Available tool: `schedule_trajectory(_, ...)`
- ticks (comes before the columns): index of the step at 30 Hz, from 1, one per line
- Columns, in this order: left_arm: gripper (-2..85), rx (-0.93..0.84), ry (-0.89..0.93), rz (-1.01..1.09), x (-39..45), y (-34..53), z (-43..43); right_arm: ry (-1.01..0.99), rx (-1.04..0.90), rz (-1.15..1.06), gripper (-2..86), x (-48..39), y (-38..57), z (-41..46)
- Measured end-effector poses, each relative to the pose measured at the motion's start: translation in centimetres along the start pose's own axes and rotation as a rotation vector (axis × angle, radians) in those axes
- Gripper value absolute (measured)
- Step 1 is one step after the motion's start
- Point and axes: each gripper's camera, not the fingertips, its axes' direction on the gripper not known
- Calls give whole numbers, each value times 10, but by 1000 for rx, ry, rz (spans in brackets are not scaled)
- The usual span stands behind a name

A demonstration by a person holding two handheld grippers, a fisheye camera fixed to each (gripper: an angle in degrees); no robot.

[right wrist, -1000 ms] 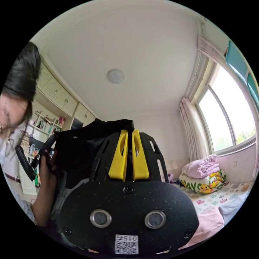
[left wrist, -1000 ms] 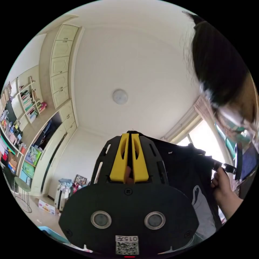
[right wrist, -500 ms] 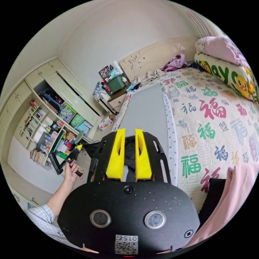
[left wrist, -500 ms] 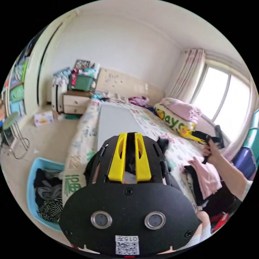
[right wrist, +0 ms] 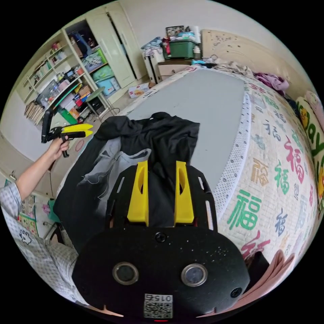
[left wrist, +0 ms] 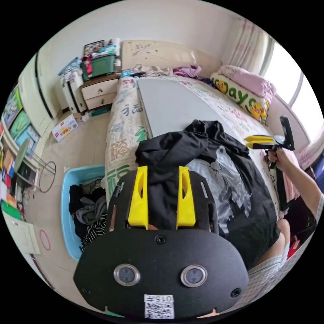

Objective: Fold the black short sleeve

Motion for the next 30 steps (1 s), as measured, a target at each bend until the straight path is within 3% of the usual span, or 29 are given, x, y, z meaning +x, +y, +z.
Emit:
schedule_trajectory(5, 131, -112, -9, 78, 24, -70, 25, 55, -166, -16, 124, 13, -24, 57)
schedule_trajectory(9, 78, -164, -28, -5, 12, -103, 24, 51, -105, 131, 52, 57, -27, 59)
schedule_trajectory(14, 25, 80, 172, -344, -60, -104, -35, 25, 58, 364, 10, 125, -9, 28)
schedule_trajectory(16, 23, 181, 297, -598, -109, -80, -46, -25, 191, 595, 3, 172, 16, 2)
schedule_trajectory(19, 45, 224, 431, -852, -152, -39, -35, 11, 245, 838, -1, 219, 53, -12)
schedule_trajectory(21, 69, 187, 518, -895, -162, -26, -25, -10, 230, 887, -2, 232, 65, -10)
schedule_trajectory(26, 61, 261, 449, -881, -162, -19, -52, 169, 186, 878, -3, 239, 63, -10)
schedule_trajectory(30, 126, 128, 320, -497, -115, -79, -71, 228, 157, 880, -4, 249, 57, -14)
